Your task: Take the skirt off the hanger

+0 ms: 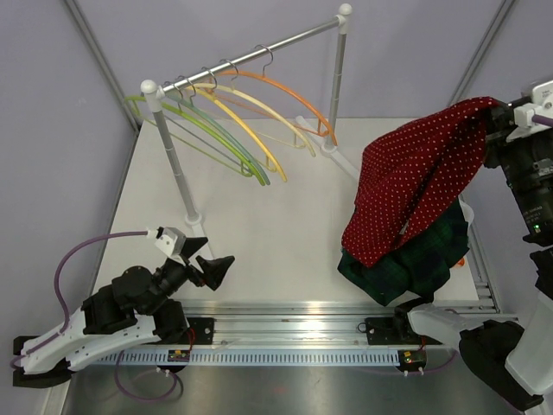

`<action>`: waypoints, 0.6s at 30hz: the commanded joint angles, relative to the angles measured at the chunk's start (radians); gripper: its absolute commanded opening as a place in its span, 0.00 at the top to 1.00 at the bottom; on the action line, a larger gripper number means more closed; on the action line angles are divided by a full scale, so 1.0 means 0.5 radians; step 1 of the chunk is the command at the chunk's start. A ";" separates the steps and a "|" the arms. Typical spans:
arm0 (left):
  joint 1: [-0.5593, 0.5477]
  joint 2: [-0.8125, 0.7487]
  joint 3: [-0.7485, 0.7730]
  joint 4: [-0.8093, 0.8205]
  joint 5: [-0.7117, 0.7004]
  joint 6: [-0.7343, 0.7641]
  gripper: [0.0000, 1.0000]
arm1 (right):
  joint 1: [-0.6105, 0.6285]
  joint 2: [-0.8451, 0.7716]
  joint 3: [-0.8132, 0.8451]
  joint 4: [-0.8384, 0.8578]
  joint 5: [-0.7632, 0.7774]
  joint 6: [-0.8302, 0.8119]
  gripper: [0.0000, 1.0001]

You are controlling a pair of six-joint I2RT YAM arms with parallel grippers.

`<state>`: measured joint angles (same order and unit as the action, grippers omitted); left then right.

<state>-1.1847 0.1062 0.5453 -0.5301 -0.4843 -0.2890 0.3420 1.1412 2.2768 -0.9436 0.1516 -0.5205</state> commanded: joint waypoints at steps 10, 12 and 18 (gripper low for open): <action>-0.005 -0.047 -0.014 0.038 -0.050 -0.014 0.01 | -0.098 -0.328 -0.607 0.068 0.369 -0.309 1.00; -0.005 -0.047 -0.008 0.032 -0.044 -0.011 0.01 | -0.110 -0.386 -0.715 0.001 0.295 -0.327 1.00; -0.005 -0.087 -0.011 0.020 -0.038 -0.020 0.01 | -0.138 -0.576 -1.178 -0.165 0.145 -0.401 1.00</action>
<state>-1.1847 0.0845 0.5453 -0.5442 -0.4877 -0.2897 0.2863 0.8982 1.7531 -0.9829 0.2771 -0.6792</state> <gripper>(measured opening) 0.987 0.012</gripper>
